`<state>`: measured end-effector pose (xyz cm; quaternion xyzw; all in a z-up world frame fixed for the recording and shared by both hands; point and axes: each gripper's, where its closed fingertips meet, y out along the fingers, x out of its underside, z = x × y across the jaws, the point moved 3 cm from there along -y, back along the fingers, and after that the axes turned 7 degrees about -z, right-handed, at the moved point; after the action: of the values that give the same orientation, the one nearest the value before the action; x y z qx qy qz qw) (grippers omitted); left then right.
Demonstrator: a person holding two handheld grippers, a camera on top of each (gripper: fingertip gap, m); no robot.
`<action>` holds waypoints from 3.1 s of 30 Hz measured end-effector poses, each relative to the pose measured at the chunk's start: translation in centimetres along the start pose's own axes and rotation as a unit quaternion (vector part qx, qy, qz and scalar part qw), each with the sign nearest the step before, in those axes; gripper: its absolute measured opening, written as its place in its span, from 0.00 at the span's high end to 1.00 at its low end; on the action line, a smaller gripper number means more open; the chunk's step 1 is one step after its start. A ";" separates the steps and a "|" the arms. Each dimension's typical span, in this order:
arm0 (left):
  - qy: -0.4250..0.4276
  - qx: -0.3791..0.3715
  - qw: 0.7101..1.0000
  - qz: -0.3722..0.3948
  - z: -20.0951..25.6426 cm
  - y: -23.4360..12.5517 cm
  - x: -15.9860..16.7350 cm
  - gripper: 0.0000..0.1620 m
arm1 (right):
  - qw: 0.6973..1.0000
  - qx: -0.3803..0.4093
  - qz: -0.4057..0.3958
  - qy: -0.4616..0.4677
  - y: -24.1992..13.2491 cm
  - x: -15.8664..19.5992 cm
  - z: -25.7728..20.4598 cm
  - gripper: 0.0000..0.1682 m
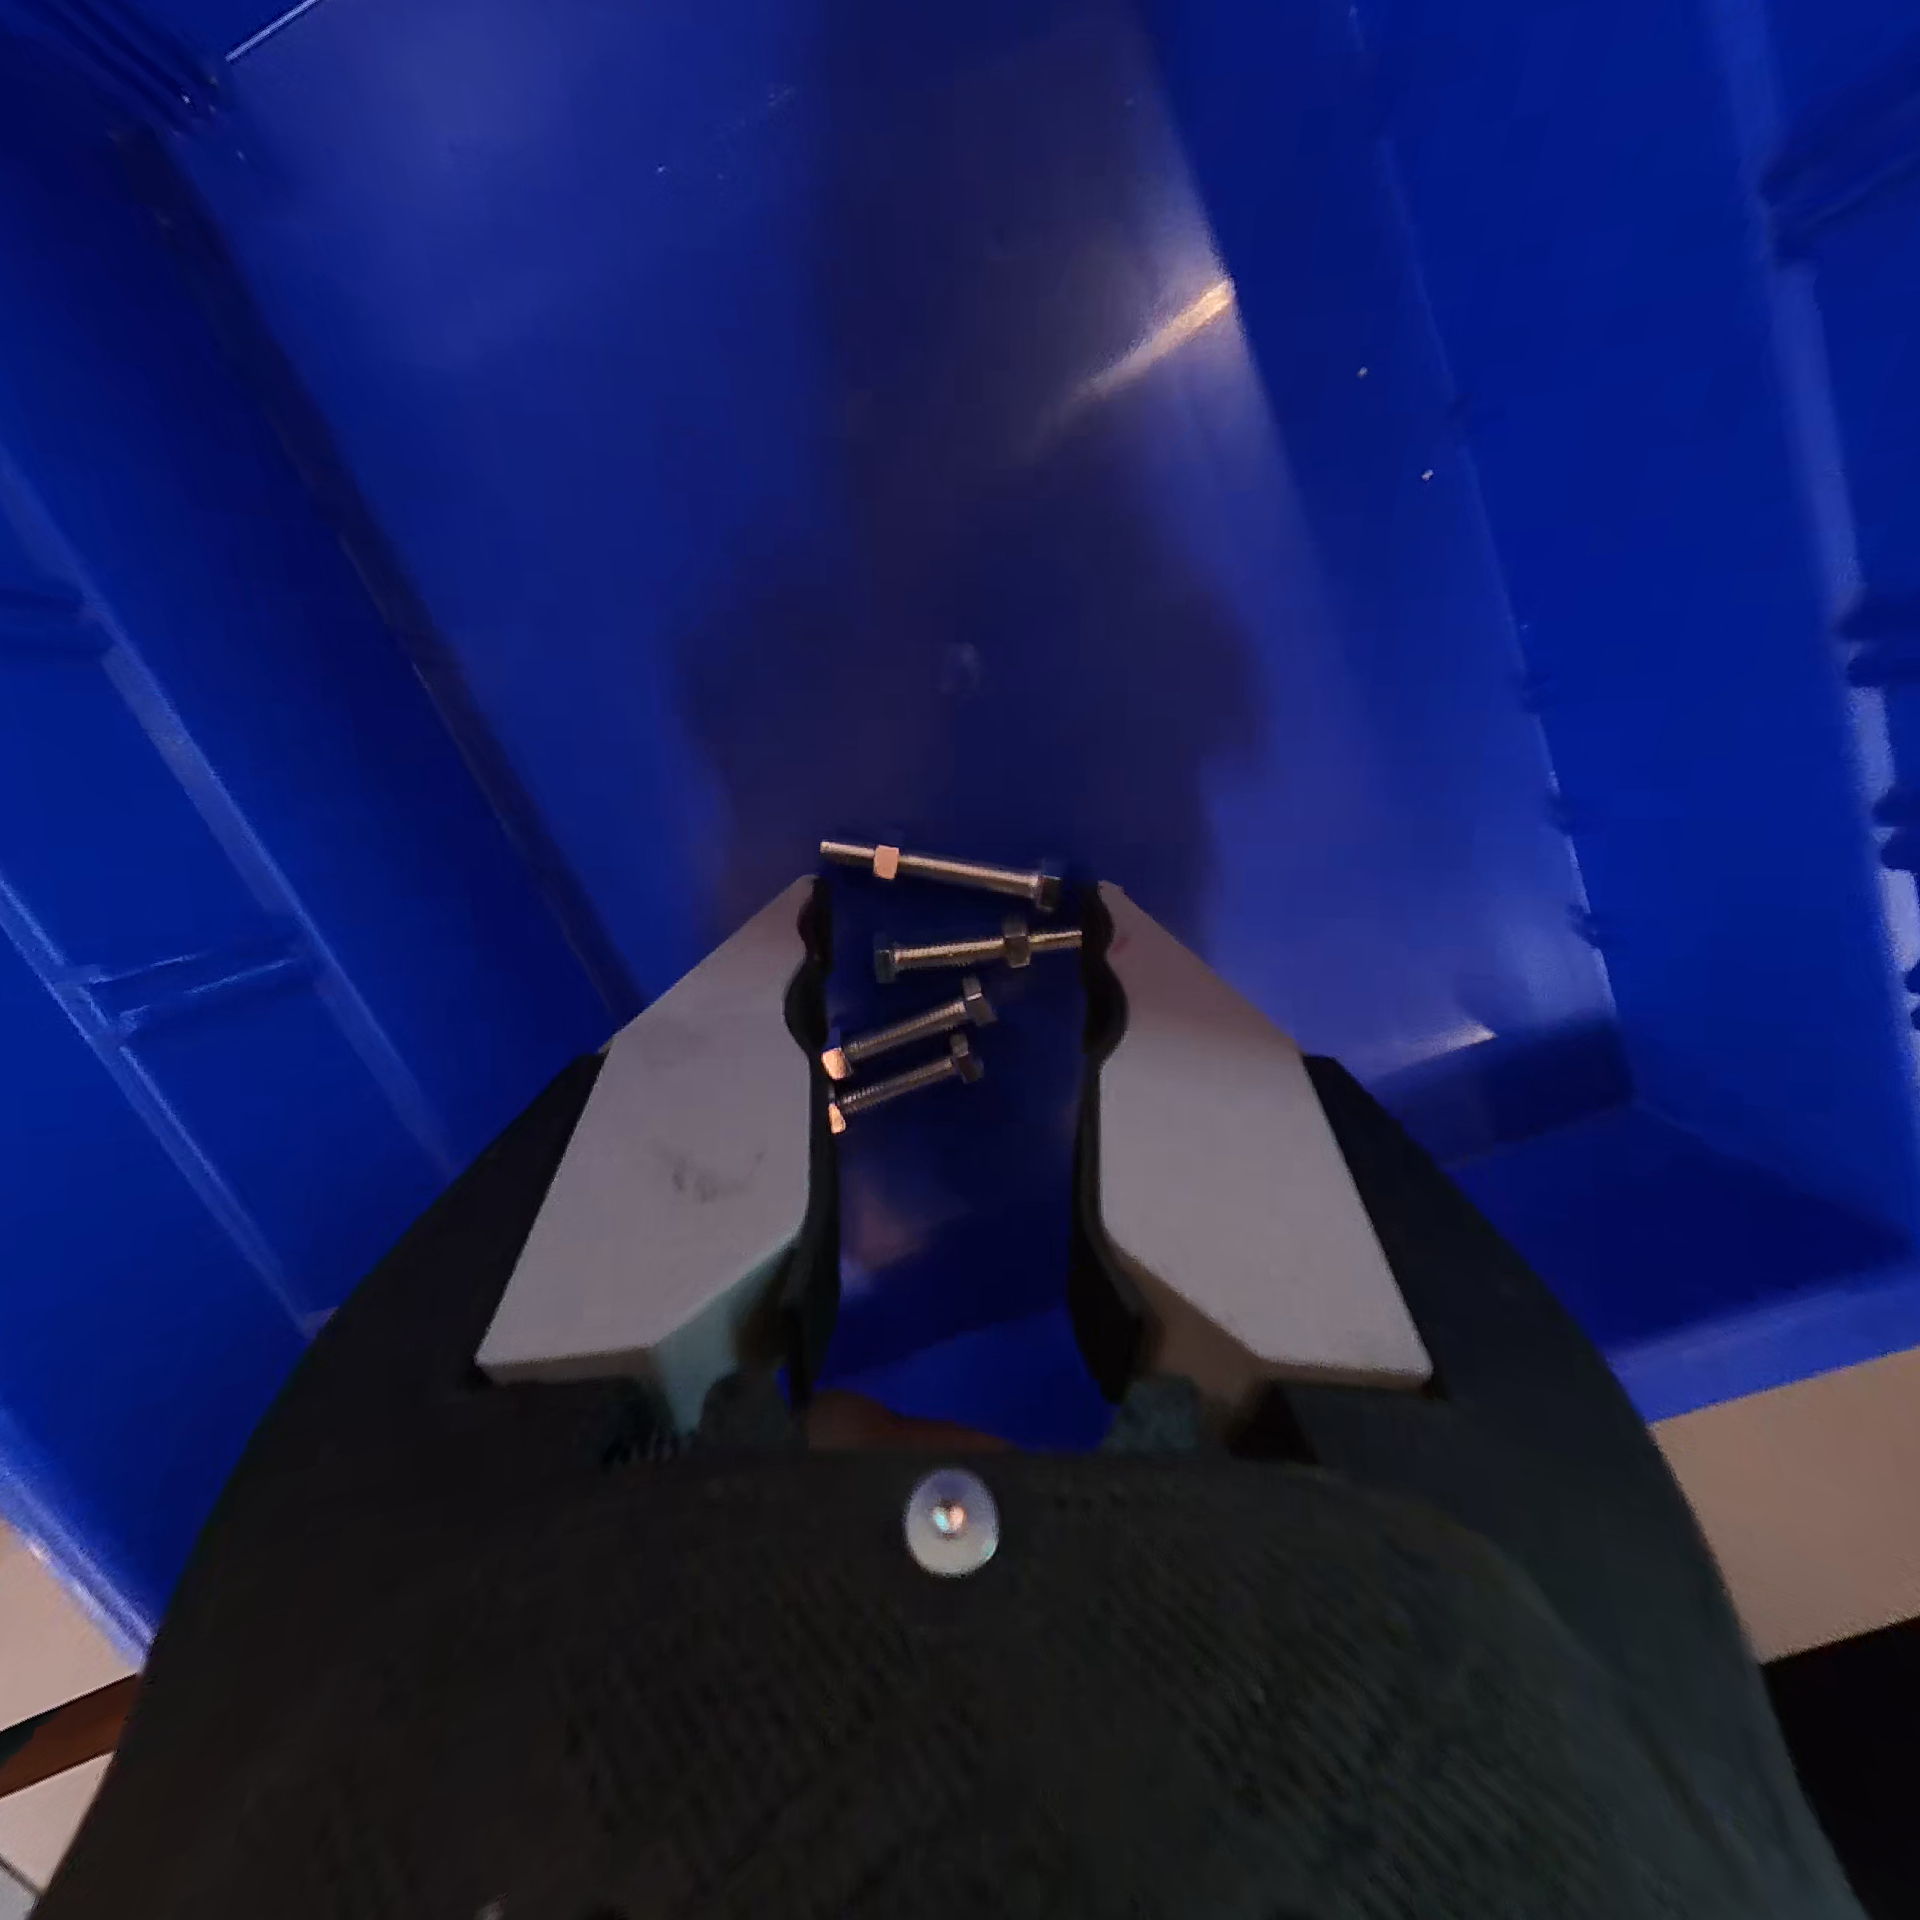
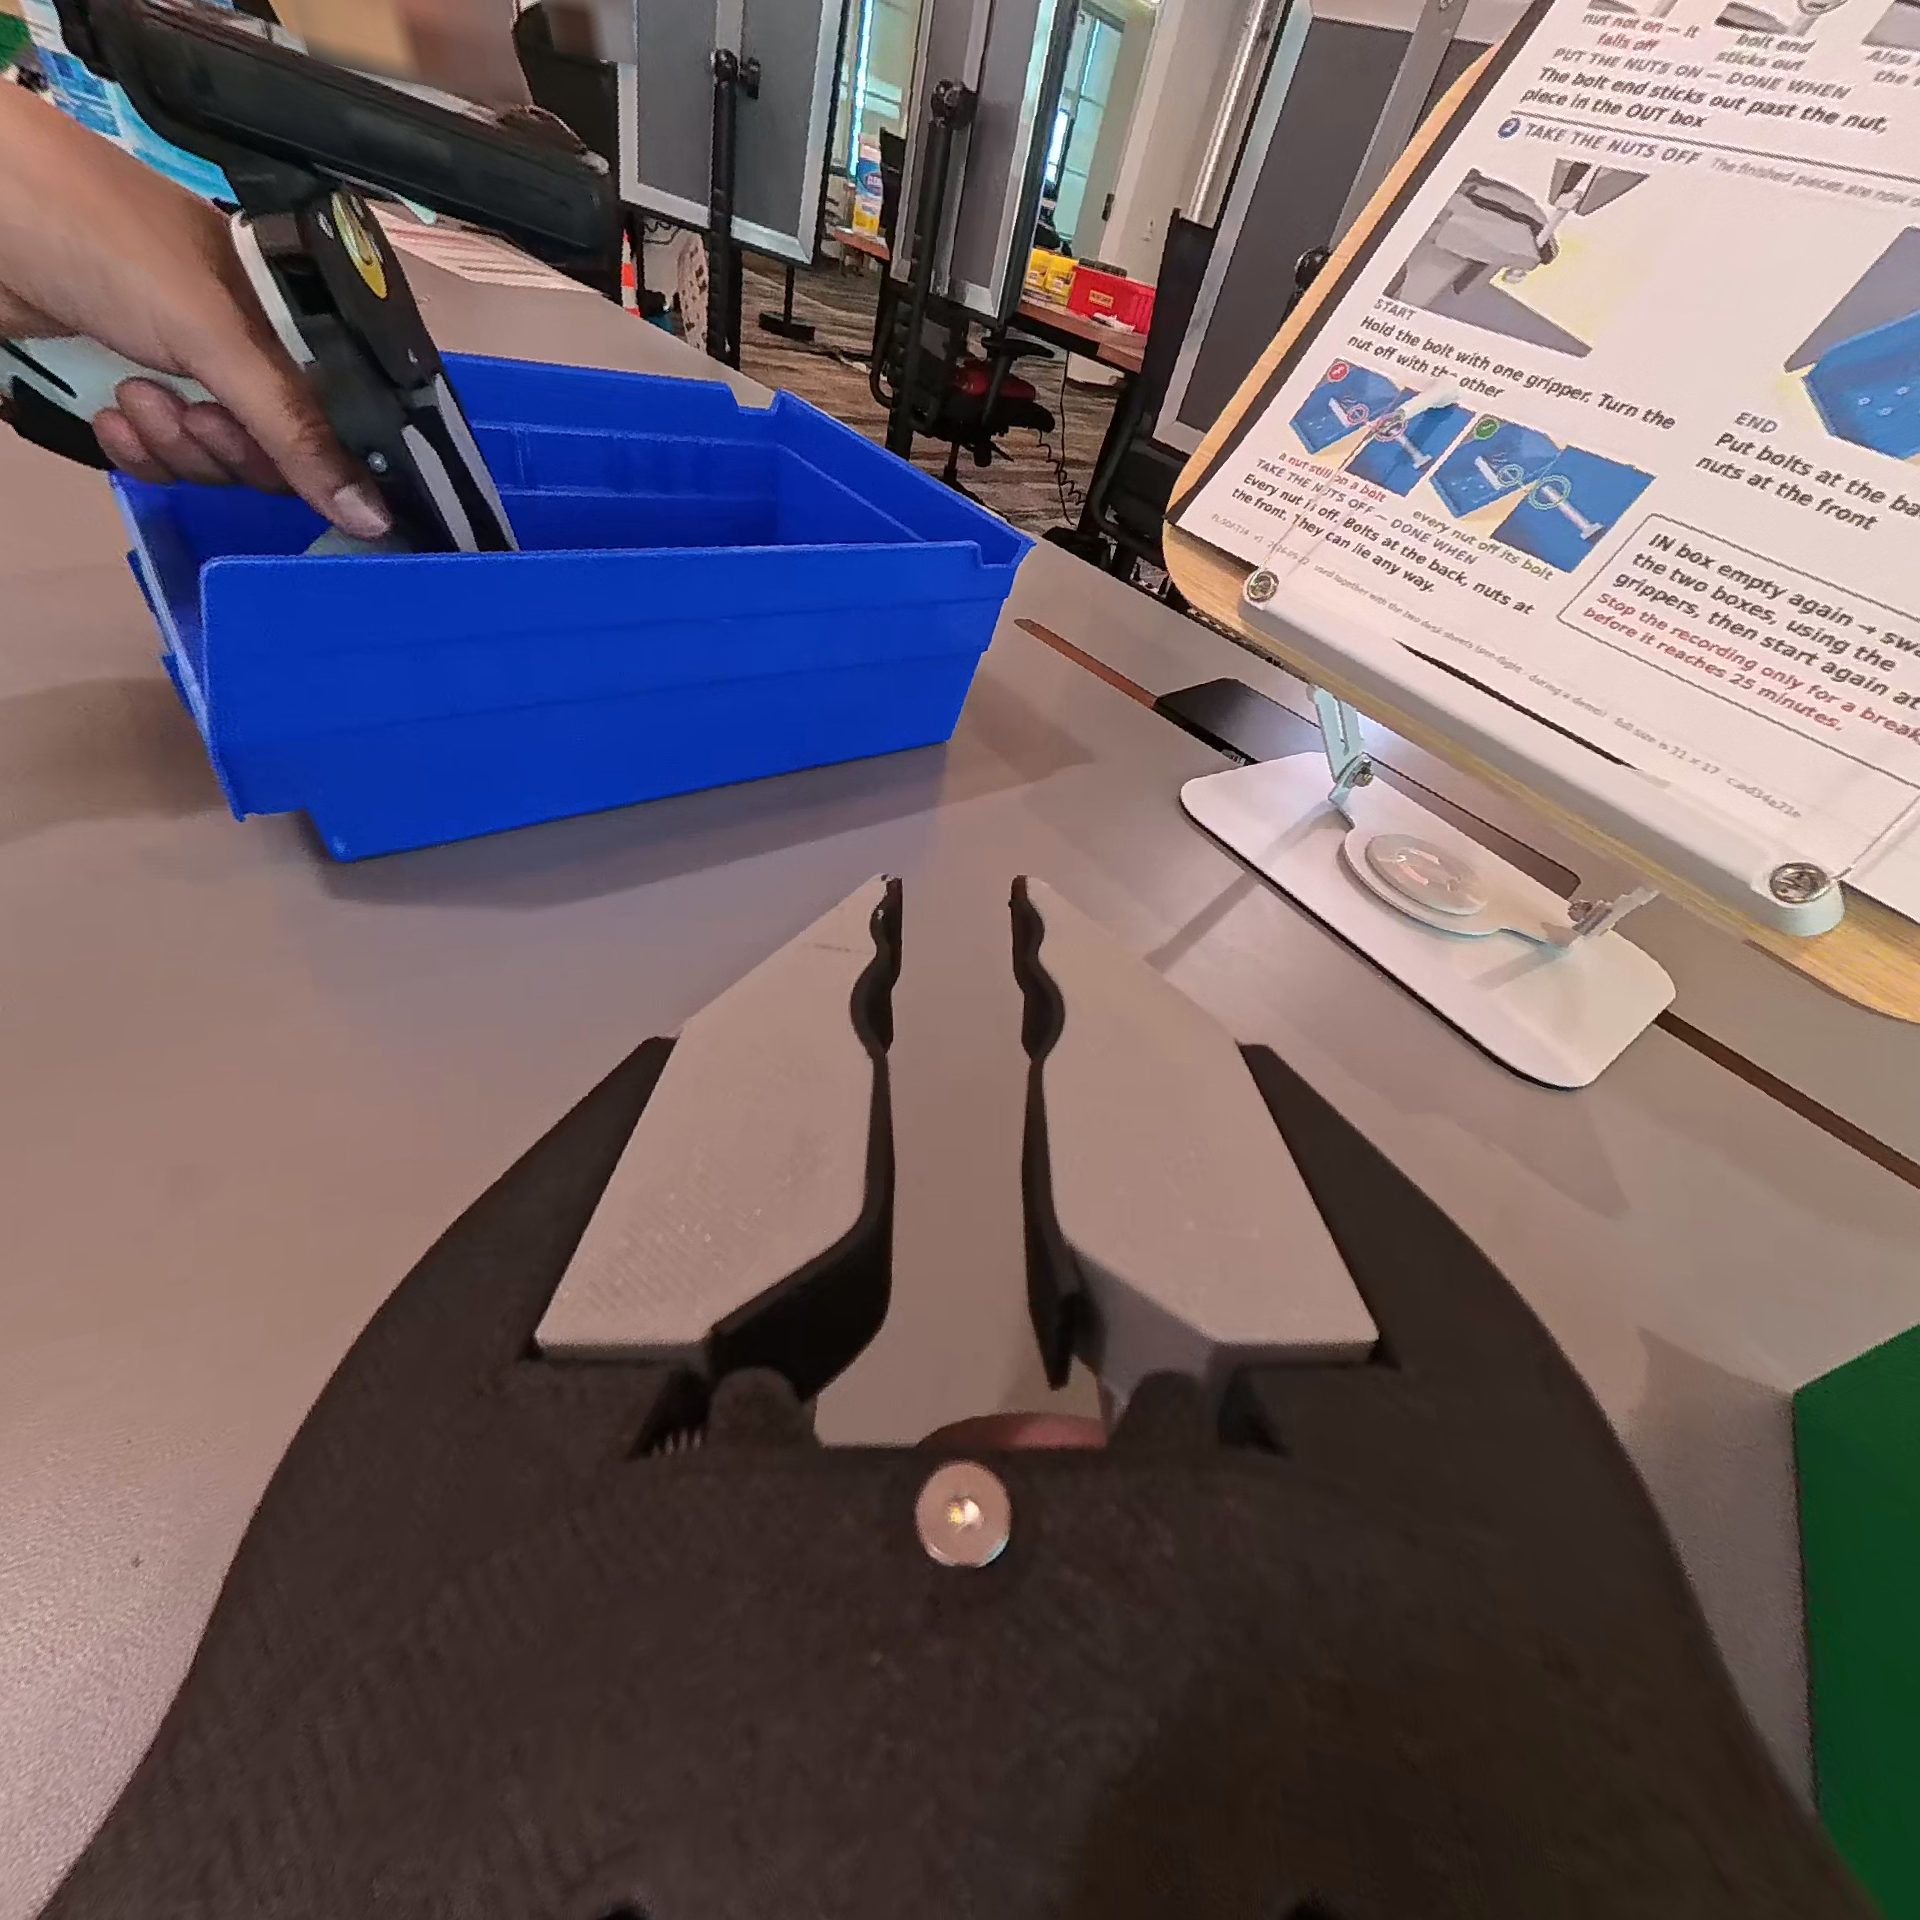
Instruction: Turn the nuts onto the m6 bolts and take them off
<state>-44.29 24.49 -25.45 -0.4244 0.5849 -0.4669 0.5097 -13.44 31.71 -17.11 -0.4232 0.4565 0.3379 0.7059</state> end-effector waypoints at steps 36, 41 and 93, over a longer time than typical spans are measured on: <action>0.096 0.025 0.995 -0.022 0.3 0.2 -0.9 0.71 | 1.000 -0.028 0.007 0.000 -0.1 -0.4 -0.9 0.92; 0.091 0.030 0.995 -0.025 0.5 0.2 -0.6 0.73 | 0.999 -0.031 0.010 0.004 -0.2 -0.5 -0.9 0.92; 0.247 0.075 0.804 0.535 29.9 -10.3 -7.3 0.75 | 0.920 -0.300 0.147 0.206 -4.3 -3.9 -0.9 0.99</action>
<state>-13.47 26.12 -15.25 0.1251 0.7884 -0.2516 0.5473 -11.46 28.80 -12.45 -0.6034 0.5264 0.4643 0.3786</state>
